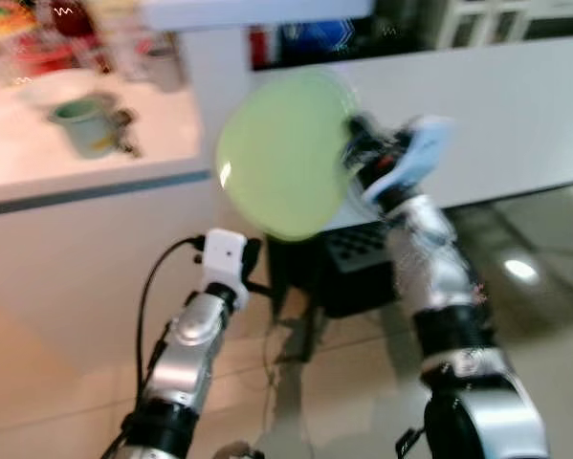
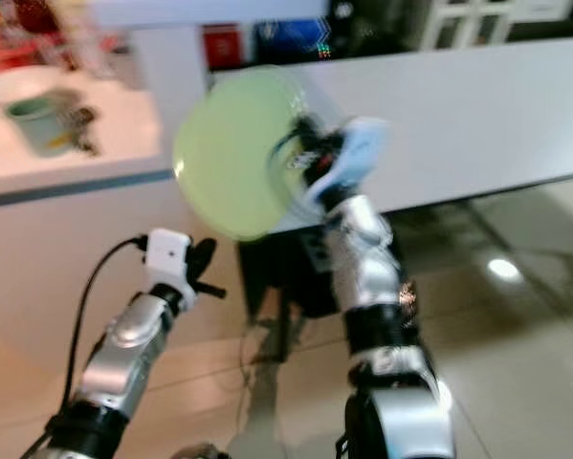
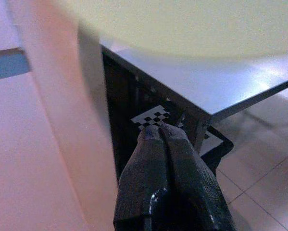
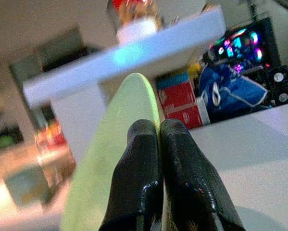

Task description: Setting the table

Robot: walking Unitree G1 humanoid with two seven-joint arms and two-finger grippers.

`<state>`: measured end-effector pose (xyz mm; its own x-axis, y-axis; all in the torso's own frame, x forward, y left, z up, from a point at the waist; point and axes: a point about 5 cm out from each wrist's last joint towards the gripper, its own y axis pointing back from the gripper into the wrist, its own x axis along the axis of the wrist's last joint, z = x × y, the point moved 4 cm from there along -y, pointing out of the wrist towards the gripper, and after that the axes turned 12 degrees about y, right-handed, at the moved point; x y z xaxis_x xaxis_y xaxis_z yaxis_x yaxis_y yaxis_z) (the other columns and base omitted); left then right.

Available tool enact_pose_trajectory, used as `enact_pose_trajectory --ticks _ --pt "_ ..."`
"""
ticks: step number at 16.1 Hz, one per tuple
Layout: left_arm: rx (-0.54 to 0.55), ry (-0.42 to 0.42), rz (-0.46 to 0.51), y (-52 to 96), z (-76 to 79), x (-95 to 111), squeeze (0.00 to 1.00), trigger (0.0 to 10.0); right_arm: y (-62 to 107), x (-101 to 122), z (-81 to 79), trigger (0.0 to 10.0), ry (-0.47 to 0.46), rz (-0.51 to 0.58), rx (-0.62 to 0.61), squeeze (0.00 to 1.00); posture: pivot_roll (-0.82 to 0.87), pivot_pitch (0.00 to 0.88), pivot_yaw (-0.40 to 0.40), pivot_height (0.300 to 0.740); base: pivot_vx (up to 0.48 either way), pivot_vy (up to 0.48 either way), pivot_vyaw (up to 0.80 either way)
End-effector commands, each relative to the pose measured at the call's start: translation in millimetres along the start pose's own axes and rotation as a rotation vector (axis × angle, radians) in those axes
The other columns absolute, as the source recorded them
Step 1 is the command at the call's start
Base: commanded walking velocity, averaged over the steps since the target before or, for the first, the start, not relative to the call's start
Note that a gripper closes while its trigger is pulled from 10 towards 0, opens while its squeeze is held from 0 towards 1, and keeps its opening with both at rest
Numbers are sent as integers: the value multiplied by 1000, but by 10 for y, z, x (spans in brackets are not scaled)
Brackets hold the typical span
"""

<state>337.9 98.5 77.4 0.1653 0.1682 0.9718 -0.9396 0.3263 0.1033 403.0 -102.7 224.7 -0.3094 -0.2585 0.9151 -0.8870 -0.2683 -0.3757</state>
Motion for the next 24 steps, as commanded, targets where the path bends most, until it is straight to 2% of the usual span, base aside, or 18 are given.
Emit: enact_pose_trajectory --ticks 1,3,5,6,8,9,10,17,24 --pt "1 -11 4 -5 -5 10 0 10000 -73 217 132 0 -51 65 -51 0 34 0 30 740 0 0 0" --pt "0 -10 7 -14 -5 22 0 10000 -98 256 433 0 -145 63 -173 0 36 0 31 740 0 0 0" --pt "3 -15 7 -13 -16 23 0 10000 -58 198 716 0 -219 31 -291 0 41 0 32 740 0 0 0" --pt "4 -17 6 -13 -20 24 0 10000 -15 135 814 0 -247 10 -338 0 42 0 33 740 0 0 0" --pt "5 -33 -1 -19 -28 28 0 10000 53 -15 898 0 -249 -49 -392 0 44 0 35 740 0 0 0" --pt "5 -38 -3 -22 -30 30 0 10000 61 -45 905 1882 -249 -62 -400 0 44 0 36 740 0 0 0" --pt "5 -41 -4 -26 -33 32 0 10000 66 -83 913 10000 -242 -80 -406 0 42 0 38 740 0 0 0" --pt "3 -59 5 -37 -10 54 0 10000 53 -80 901 10000 -216 -63 -397 0 38 0 41 740 323 -198 0" --pt "18 -105 -36 -38 -34 -14 0 10000 66 -212 736 10000 -189 -97 -343 0 35 0 44 740 399 -201 0"
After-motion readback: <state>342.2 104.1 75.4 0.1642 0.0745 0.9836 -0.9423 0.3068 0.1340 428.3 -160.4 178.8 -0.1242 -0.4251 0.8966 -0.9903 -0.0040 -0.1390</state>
